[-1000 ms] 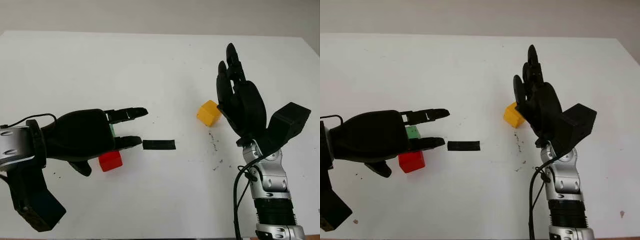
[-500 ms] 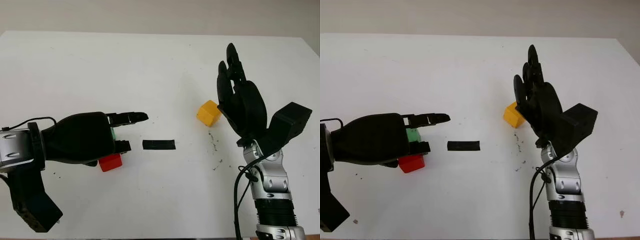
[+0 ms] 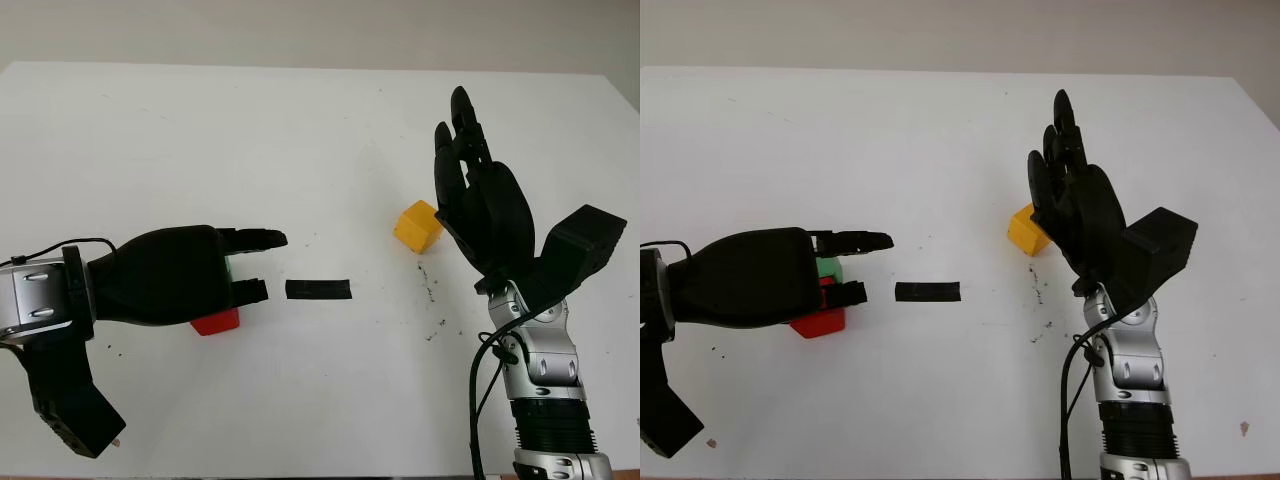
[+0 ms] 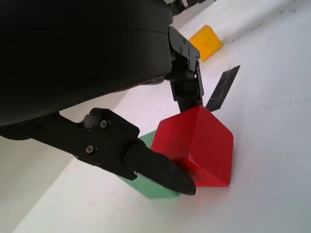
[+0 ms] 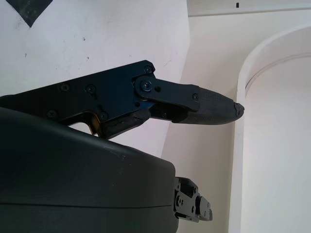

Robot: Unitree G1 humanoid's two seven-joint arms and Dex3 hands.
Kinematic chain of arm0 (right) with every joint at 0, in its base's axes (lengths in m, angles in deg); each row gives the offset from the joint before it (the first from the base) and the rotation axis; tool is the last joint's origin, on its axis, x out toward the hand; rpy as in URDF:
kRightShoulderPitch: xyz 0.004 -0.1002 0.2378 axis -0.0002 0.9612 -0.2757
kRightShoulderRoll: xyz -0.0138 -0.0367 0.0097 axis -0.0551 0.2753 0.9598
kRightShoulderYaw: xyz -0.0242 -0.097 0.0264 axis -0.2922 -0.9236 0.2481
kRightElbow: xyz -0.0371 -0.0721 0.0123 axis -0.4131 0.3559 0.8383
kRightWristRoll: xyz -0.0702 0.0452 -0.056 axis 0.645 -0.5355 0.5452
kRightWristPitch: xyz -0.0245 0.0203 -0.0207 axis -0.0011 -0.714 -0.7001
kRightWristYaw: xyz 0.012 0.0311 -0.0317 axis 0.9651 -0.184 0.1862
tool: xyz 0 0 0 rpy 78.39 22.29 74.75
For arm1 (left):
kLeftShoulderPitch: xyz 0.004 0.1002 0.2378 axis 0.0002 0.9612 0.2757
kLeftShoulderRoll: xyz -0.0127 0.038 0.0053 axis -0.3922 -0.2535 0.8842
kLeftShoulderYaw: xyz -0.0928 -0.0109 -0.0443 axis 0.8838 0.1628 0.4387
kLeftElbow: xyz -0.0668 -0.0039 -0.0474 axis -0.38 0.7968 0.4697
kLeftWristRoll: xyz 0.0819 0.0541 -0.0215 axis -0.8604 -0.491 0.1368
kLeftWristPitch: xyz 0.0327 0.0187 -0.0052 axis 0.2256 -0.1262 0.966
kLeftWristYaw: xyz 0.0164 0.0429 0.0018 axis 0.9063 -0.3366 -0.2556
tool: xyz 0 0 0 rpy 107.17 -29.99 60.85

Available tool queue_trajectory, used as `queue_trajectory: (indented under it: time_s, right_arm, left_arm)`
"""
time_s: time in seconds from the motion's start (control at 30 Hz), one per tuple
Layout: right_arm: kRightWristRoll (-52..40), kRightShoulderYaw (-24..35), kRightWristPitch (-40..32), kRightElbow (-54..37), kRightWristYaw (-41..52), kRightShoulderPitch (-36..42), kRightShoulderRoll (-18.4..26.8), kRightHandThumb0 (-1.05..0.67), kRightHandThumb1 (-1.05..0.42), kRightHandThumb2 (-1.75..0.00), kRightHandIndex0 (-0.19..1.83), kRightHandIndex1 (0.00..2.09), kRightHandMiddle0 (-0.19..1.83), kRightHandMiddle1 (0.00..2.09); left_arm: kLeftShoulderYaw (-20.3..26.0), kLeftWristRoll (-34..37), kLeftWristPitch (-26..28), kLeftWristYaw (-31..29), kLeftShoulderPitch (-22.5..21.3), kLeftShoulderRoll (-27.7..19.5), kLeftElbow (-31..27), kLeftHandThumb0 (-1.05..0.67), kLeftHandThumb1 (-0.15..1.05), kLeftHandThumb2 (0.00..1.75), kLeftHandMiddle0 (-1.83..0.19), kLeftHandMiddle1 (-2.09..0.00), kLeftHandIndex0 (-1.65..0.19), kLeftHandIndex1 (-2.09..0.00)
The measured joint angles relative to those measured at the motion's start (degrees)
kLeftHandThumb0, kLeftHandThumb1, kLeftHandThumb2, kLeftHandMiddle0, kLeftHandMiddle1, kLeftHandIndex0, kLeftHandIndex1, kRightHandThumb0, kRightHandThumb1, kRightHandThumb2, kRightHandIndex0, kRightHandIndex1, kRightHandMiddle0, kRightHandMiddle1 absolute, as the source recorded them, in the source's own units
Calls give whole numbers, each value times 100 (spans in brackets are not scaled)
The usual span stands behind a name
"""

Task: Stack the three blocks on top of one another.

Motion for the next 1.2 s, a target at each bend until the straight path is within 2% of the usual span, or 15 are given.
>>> queue_trajectory:
  time_s: [0.07, 0.17, 0.27, 0.4, 0.5, 0.6, 0.73, 0.87, 0.93, 0.97, 1.0, 1.03, 1.1, 1.2]
  right_arm:
    - [-2, -2, 1, 0, -7, 1, -3, -74, -105, -57, -19, 0, -19, 0]
    - [-9, -6, 0, -1, -29, 2, -13, -74, -105, -57, -19, 0, -19, 0]
    - [-45, -7, -2, -1, -47, 4, -27, -75, -105, -56, -19, 0, -19, 0]
    - [-47, -22, -3, -2, -94, 8, -40, -75, -105, -55, -19, 0, -19, 0]
    - [-48, -25, -4, -5, -138, 19, -63, -74, -105, -55, -19, 0, -19, 0]
    - [-47, -40, -4, -8, -174, 23, -112, -74, -105, -56, -19, 0, -19, 0]
    - [-50, -33, -5, -39, -213, 52, -120, -74, -105, -56, -19, 0, -19, 0]
    - [-51, -36, -5, -103, -220, 92, -123, -74, -105, -57, -19, 0, -19, 0]
    - [-51, -38, -13, -128, -226, 113, -123, -74, -105, -57, -19, 0, -19, 0]
    - [-52, -39, -31, -147, -230, 123, -124, -74, -105, -56, -19, 0, -19, 0]
    - [-51, -41, -42, -164, -234, 132, -124, -74, -105, -56, -19, 0, -19, 0]
    - [-48, -42, -53, -188, -242, 143, -124, -75, -105, -56, -19, 0, -19, 0]
    - [-44, -43, -96, -260, -275, 165, -125, -75, -105, -56, -19, 0, -19, 0]
    - [-22, -55, -164, -340, -326, 182, -128, -76, -105, -55, -19, 0, -19, 0]
  left_arm:
    - [-1, 621, 156, -494, -78, -71, -200, -34, 92, 5, -18, -5, -40, -142]
    - [9, 1359, 431, -1000, -276, -106, -428, -34, 89, 5, -17, -5, -43, -130]
    - [13, 2028, 823, -1464, -552, -82, -562, -32, 90, 5, -16, -5, -43, -131]
    - [-8, 2579, 1354, -2007, -1179, 47, -646, -34, 89, 5, -15, -5, -44, -132]
    - [-192, 2530, 1572, -2259, -1788, 281, -567, -35, 87, 5, -18, -6, -51, -129]
    - [-417, 2268, 1538, -2341, -2334, 510, -285, -33, 86, 5, -18, -6, -55, -130]
    - [-737, 1610, 1013, -2009, -2762, 807, 265, -36, 84, 5, -22, -7, -58, -129]
    - [-1080, 1105, 666, -1785, -3026, 1134, 775, -37, 84, 5, -22, -6, -57, -150]
    - [-1236, 909, 432, -1618, -3145, 1293, 1036, -37, 84, 5, -22, -6, -56, -153]
    - [-1327, 826, 309, -1541, -3229, 1349, 1193, -38, 84, 5, -22, -6, -56, -151]
    - [-1400, 742, 184, -1446, -3318, 1395, 1354, -38, 84, 5, -23, -6, -53, -136]
    - [-1447, 668, 75, -1367, -3407, 1431, 1489, -38, 85, 5, -22, -6, -48, -111]
    - [-1542, 569, -121, -1260, -3625, 1504, 1782, -38, 86, 6, -22, -5, -47, -95]
    - [-1708, 535, -339, -1260, -3937, 1628, 2127, -42, 87, 5, -21, -5, -41, -125]
